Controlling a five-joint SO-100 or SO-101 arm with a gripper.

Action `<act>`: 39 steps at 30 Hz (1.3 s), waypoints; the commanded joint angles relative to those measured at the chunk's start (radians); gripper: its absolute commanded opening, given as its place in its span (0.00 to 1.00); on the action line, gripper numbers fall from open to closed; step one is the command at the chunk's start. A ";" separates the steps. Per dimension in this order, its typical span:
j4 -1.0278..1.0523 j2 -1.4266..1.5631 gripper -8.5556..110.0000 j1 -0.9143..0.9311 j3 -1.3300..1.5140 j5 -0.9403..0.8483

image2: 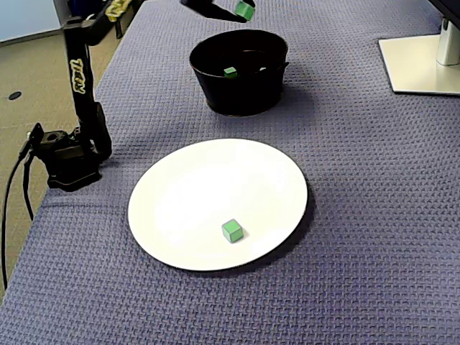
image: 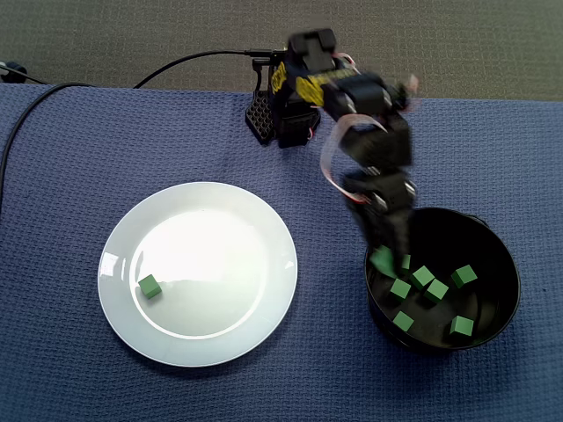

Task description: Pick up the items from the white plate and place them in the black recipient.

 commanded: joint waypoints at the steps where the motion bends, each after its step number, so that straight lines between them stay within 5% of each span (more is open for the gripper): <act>1: -0.060 -0.146 0.07 -0.114 -0.064 -0.075; 8: 0.106 -0.460 0.11 -0.218 -0.275 -0.288; 12: 0.143 -0.471 0.37 -0.215 -0.301 -0.311; 17: 0.247 -0.296 0.43 -0.160 -0.307 -0.433; 24: 0.442 0.009 0.40 0.279 -0.285 -0.703; 31: 0.055 0.166 0.36 0.854 0.207 -0.917; 39: -0.112 0.026 0.35 1.083 0.322 -0.936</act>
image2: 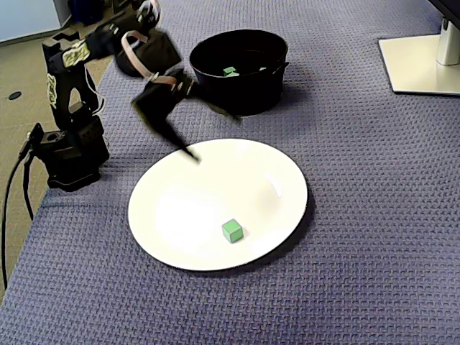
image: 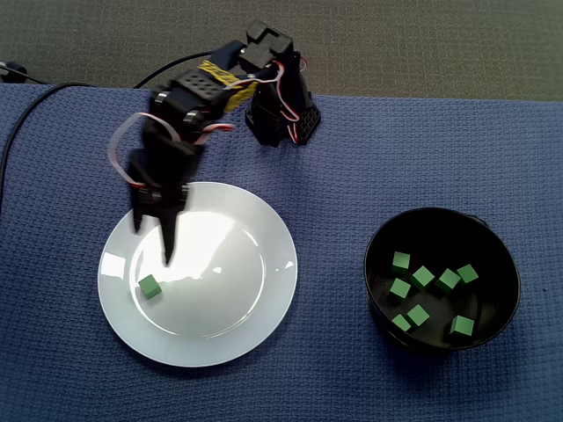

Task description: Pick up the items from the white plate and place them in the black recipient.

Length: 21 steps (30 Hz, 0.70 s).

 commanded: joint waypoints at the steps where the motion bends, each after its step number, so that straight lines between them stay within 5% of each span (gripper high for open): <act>1: -0.044 -0.038 0.35 0.063 0.020 -0.003; 21: -0.178 -0.385 0.32 0.014 -0.041 -0.012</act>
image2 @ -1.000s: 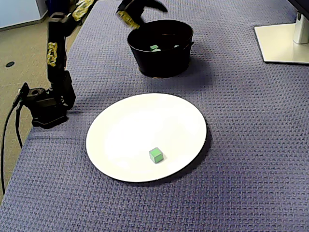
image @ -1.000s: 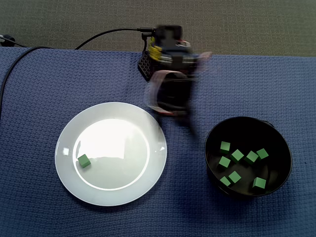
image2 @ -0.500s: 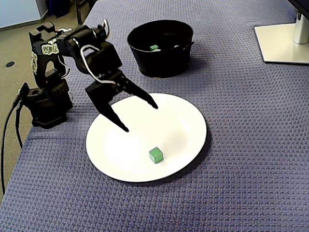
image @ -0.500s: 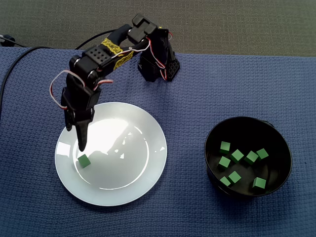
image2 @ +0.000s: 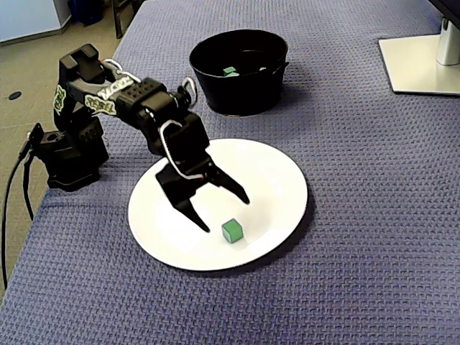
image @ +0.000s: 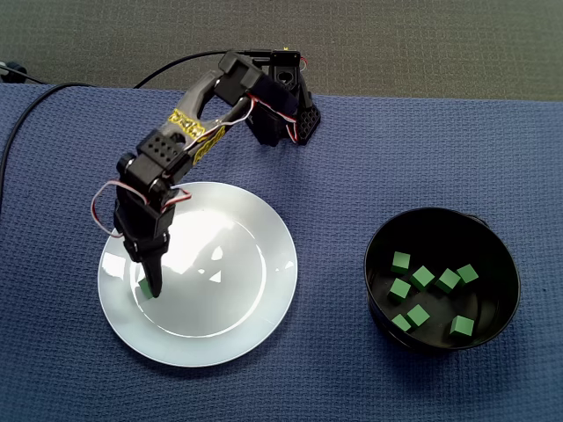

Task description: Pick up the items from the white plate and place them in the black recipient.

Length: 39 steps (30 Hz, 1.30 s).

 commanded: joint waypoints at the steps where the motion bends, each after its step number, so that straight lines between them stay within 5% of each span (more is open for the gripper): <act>1: -0.037 -0.020 0.32 0.009 -0.064 -0.021; 29: -0.130 -0.058 0.20 -0.031 0.031 -0.002; 39: -0.153 -0.037 0.07 -0.043 0.048 0.020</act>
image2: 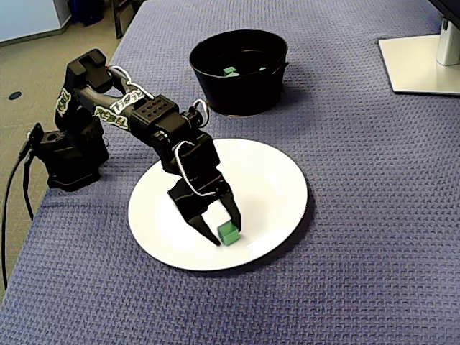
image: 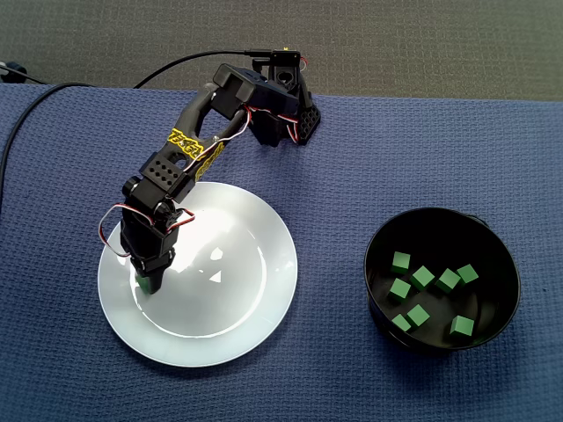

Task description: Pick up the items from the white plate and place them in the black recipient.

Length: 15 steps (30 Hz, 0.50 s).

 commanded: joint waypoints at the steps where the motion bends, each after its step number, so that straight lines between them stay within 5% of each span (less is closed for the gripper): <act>1: -0.015 0.046 0.07 -0.017 -0.011 0.031; 15: 0.106 0.558 0.07 -0.041 -0.098 0.426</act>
